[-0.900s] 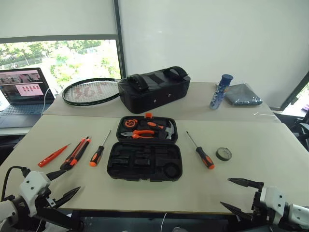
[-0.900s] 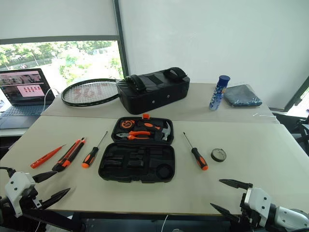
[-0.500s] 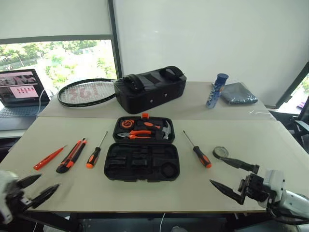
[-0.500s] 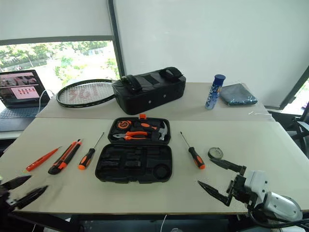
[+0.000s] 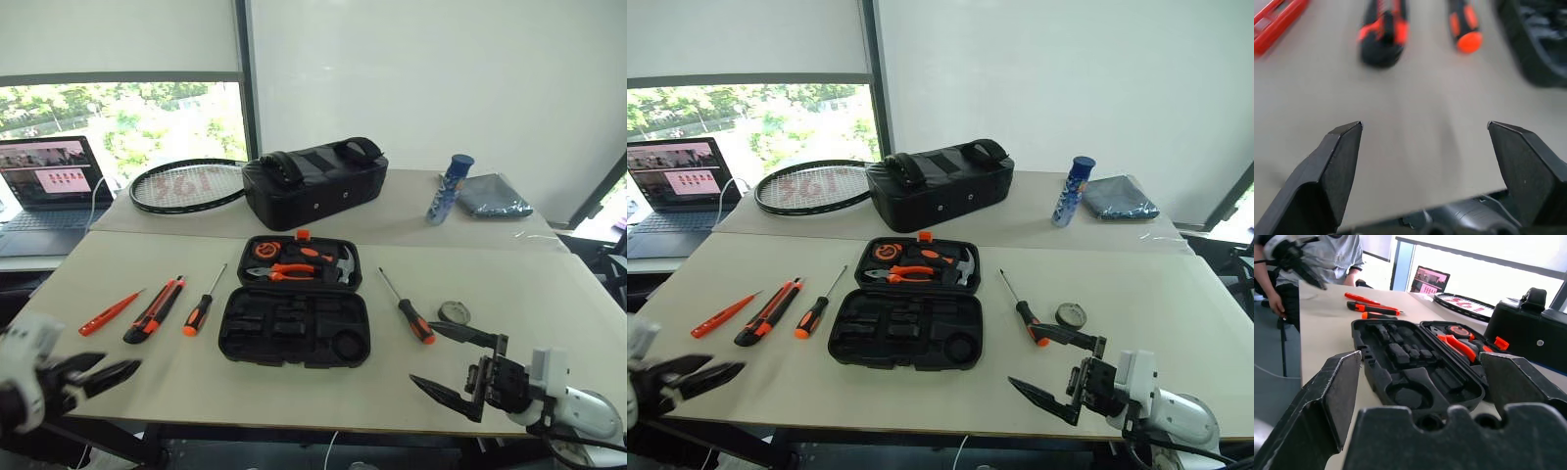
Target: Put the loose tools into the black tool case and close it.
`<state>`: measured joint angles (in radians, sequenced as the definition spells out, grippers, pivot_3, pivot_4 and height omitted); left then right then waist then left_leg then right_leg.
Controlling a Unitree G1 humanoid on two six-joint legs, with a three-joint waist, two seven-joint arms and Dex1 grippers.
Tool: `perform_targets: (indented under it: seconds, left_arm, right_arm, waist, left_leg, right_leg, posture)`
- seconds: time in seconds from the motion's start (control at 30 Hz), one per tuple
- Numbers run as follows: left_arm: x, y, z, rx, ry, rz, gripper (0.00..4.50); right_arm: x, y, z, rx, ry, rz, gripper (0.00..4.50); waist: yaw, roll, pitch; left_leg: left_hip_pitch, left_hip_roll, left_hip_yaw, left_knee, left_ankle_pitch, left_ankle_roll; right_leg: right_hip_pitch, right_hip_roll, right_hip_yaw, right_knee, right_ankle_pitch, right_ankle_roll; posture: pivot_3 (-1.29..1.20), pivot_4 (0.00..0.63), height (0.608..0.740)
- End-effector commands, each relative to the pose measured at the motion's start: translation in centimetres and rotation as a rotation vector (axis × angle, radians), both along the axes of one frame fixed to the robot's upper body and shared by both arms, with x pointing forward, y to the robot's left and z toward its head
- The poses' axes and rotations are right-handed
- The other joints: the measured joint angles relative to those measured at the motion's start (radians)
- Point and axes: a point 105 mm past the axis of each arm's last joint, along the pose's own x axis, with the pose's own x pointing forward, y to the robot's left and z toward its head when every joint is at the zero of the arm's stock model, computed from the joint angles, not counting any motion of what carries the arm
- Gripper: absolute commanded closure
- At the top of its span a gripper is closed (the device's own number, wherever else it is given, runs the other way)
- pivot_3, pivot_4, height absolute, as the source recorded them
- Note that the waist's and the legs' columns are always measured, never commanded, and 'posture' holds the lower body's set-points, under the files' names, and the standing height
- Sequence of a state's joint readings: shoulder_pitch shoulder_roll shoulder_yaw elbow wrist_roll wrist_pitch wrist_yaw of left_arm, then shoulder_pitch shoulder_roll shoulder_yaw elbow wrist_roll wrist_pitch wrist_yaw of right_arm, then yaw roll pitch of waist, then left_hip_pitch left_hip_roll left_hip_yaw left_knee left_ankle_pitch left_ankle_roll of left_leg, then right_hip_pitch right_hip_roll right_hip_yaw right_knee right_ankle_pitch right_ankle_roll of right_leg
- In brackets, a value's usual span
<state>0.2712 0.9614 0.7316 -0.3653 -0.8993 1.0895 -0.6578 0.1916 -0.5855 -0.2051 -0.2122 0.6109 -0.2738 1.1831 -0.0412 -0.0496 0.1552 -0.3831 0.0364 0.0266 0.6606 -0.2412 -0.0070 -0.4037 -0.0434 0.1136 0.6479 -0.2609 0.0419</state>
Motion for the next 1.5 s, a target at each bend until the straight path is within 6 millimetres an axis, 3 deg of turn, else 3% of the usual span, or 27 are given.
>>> perform_targets:
  seconds: [0.03,0.2,0.3,0.53,0.87,0.97,1.13,1.2,1.33,1.5]
  left_arm:
    - [3.4,-2.1,0.8,0.059,0.050,0.012,0.12]
    - [7.5,-4.4,1.1,0.112,0.082,0.031,0.12]
    - [9.5,-4.9,0.6,0.147,0.100,0.062,0.12]
    - [11.1,-4.0,-0.3,0.230,0.122,0.101,0.12]
    - [12.0,-6.4,-2.3,0.181,0.156,0.011,0.12]
    - [12.2,-6.3,-2.7,0.191,0.161,0.013,0.93]
    - [12.2,-5.6,-2.6,0.203,0.148,0.023,2.86]
    - [12.7,-5.5,-1.5,0.180,0.072,0.012,3.59]
    - [13.1,-6.2,1.0,0.099,-0.082,-0.068,3.68]
    - [12.6,-9.6,6.7,0.063,-0.487,-0.425,3.68]
  right_arm:
    - [-0.2,-0.4,0.4,-0.011,-0.038,-0.009,0.02]
    - [-0.1,-0.3,0.5,-0.022,-0.051,-0.019,0.02]
    - [0.0,-0.3,0.7,-0.020,-0.062,-0.036,0.02]
    - [-0.3,-0.7,0.7,-0.014,-0.068,-0.086,0.02]
    - [-0.6,-0.4,0.3,-0.018,-0.066,-0.102,0.02]
    - [-0.7,-0.3,0.4,-0.017,-0.067,-0.101,0.00]
    - [-0.7,-0.2,0.5,-0.019,-0.070,-0.107,0.00]
    - [-0.7,-0.3,0.5,-0.021,-0.071,-0.115,0.00]
    - [-0.6,-0.4,0.6,-0.025,-0.073,-0.127,0.00]
    - [-0.7,-0.9,1.0,-0.032,-0.076,-0.163,0.00]
  waist:
    - [0.004,0.001,0.000]
    - [-0.005,0.001,0.000]
    - [-0.006,0.001,0.000]
    - [-0.001,0.001,0.000]
    - [0.005,0.002,0.000]
    - [0.005,0.002,-0.001]
    - [0.006,0.002,-0.001]
    - [0.006,0.002,-0.001]
    - [0.006,0.002,-0.001]
    - [0.007,0.002,-0.001]
  left_leg:
    - [0.000,-0.001,-0.001,0.000,0.000,0.000]
    - [-0.001,-0.002,-0.004,0.000,0.000,-0.001]
    - [-0.002,-0.003,-0.005,0.000,0.000,-0.002]
    - [-0.004,-0.003,-0.008,0.000,-0.001,-0.004]
    - [-0.004,-0.004,-0.010,0.000,-0.001,-0.004]
    - [-0.004,-0.004,-0.010,0.000,0.000,-0.005]
    - [-0.004,-0.004,-0.011,0.000,0.000,-0.005]
    - [-0.004,-0.004,-0.011,0.000,0.000,-0.005]
    - [-0.005,-0.004,-0.012,0.000,0.000,-0.005]
    - [-0.006,-0.004,-0.012,0.000,0.000,-0.005]
  right_leg:
    - [0.000,0.000,0.000,0.001,0.000,0.000]
    - [0.000,0.001,-0.001,0.001,0.000,0.000]
    - [-0.001,0.001,-0.001,0.002,0.001,0.000]
    - [-0.002,0.002,-0.002,0.001,0.000,0.000]
    - [0.000,0.001,-0.004,0.001,0.000,0.000]
    - [0.000,0.001,-0.004,0.001,0.000,0.000]
    - [0.000,0.001,-0.004,0.001,0.000,0.000]
    - [0.000,0.001,-0.004,0.001,0.000,0.000]
    - [-0.001,0.001,-0.005,0.001,0.000,0.000]
    - [-0.001,0.001,-0.007,0.000,0.000,0.000]
  posture:
    - [0.00,0.150,0.740]
    - [0.00,0.150,0.740]
    - [0.00,0.150,0.740]
    - [0.00,0.150,0.740]
    - [0.00,0.150,0.740]
    - [0.00,0.150,0.740]
    - [0.00,0.150,0.740]
    - [0.00,0.150,0.740]
    - [0.00,0.150,0.740]
    - [0.00,0.150,0.740]
